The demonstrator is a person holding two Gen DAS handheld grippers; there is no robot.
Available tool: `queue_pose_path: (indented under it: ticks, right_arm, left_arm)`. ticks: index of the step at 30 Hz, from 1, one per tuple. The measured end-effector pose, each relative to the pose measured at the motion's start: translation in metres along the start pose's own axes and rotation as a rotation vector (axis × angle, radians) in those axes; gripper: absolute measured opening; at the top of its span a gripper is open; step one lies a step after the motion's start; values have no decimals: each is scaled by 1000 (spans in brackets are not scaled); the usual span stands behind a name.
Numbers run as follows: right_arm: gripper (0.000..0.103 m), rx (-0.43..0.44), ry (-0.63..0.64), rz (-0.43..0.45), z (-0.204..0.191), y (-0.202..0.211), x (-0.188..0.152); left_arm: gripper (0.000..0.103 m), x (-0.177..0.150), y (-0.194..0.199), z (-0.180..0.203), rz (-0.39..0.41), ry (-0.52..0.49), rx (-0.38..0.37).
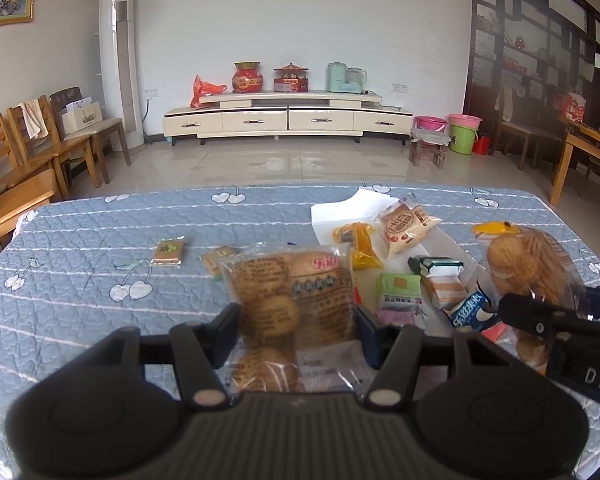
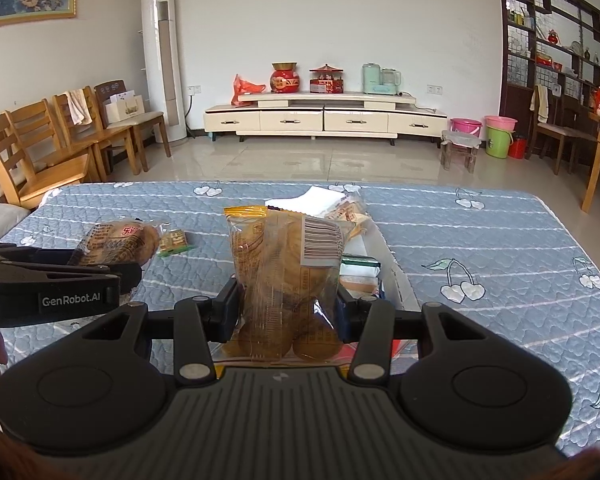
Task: Organize snacks
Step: 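Carry the cookie bag with the left tool while the right tool carries the cracker bag to the tray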
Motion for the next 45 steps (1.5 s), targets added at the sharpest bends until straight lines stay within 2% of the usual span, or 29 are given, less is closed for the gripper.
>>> queue_pose_path:
  ticks: [11,24,45]
  right_arm:
    - [57,-53,-24,-13,8,-8,1]
    - [57,-96,-36,-31,16,-22,1]
    - [57,-76,-29,-51,20,-62,19]
  left_arm:
    - [60,1,-14,2,-18,10,-11]
    - [60,9,-35,29,-27,-1,-55]
    - [60,16,-74,65,-57,-22,-88]
Point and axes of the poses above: each gripper's, at about its wrist camera, not at the fingertips, and y roughly against the way its jaws point, z to its right, x to its top, the point moved 10 cm from there along -y, roughly the way its jaws point, and after that the axes turned 5 degrees about z, right-handed, at the moved point
